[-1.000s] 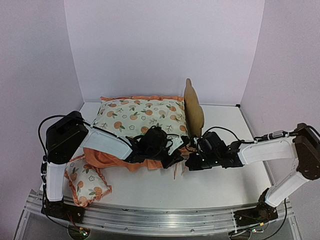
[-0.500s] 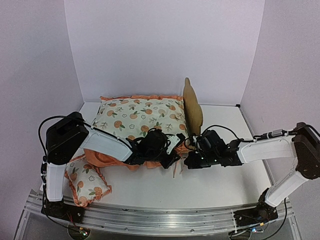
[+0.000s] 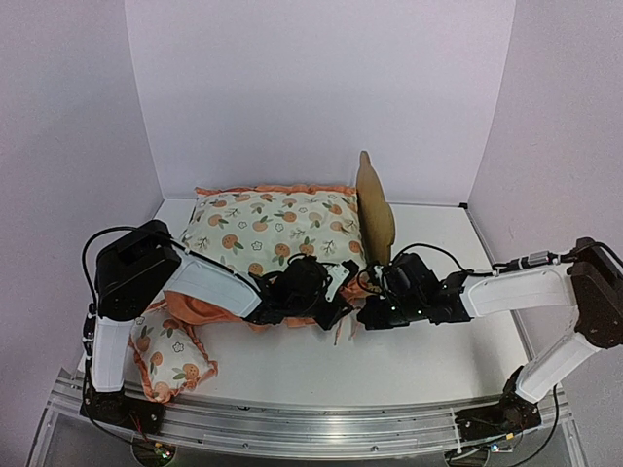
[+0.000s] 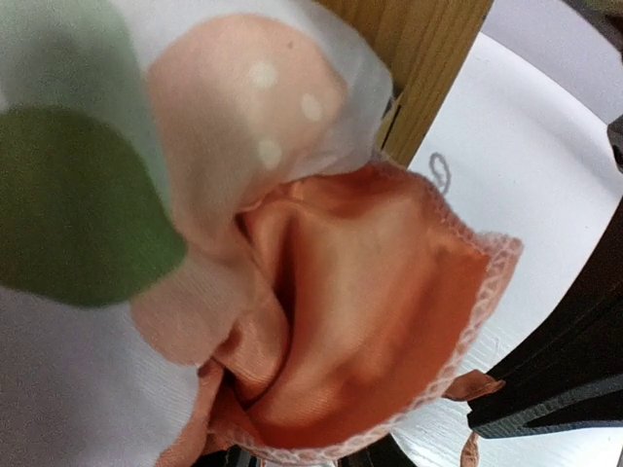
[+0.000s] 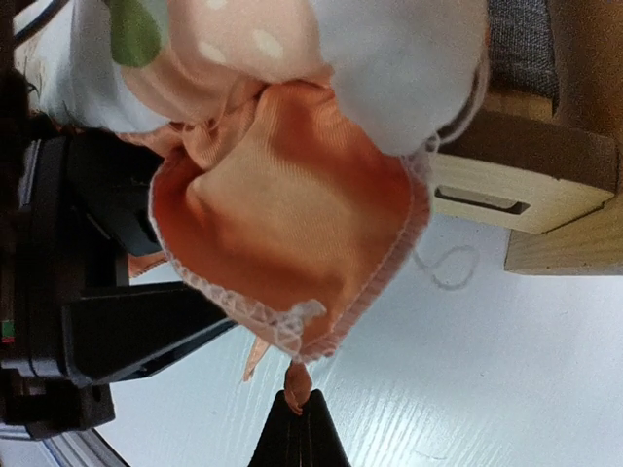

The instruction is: Set up the pet bed

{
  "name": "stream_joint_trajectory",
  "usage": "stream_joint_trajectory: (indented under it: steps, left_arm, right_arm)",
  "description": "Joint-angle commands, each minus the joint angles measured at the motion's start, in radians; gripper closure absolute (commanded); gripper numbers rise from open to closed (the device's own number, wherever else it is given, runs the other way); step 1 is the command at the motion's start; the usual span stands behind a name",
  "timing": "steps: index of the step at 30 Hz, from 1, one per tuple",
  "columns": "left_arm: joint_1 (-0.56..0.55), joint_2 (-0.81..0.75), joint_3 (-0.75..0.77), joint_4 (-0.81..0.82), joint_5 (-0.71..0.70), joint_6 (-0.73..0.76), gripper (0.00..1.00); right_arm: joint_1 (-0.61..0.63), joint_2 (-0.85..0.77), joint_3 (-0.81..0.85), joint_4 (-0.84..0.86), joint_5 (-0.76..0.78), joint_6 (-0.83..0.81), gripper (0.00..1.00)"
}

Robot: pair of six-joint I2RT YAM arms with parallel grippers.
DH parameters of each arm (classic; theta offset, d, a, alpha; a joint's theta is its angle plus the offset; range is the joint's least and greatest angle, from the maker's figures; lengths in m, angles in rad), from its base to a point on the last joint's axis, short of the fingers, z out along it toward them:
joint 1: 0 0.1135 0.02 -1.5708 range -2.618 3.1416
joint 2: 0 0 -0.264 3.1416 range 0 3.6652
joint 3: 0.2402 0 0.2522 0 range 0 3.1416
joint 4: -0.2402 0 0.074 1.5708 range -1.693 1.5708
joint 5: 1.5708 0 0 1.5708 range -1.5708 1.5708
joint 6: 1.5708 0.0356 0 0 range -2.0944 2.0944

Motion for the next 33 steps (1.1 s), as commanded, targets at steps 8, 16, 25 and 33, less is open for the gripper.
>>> stream_joint_trajectory:
  steps: [8, 16, 25, 33]
  left_arm:
    - [0.016, 0.024, 0.04, 0.02, 0.055, -0.056, 1.0]
    - [0.023, -0.086, -0.023, -0.048, 0.067, 0.014, 1.0]
    - [0.047, -0.163, -0.024, -0.077, 0.041, 0.158, 1.0]
    - [0.049, -0.239, -0.056, -0.133, 0.278, 0.141, 1.0]
  right_arm:
    - [-0.024, 0.002, -0.027, 0.008, -0.023, -0.001, 1.0]
    - [-0.074, -0.059, 0.0, -0.014, -0.03, -0.1, 1.0]
    - [-0.079, -0.083, -0.021, -0.064, -0.036, -0.093, 1.0]
    - [-0.077, -0.143, -0.025, -0.113, -0.194, -0.111, 1.0]
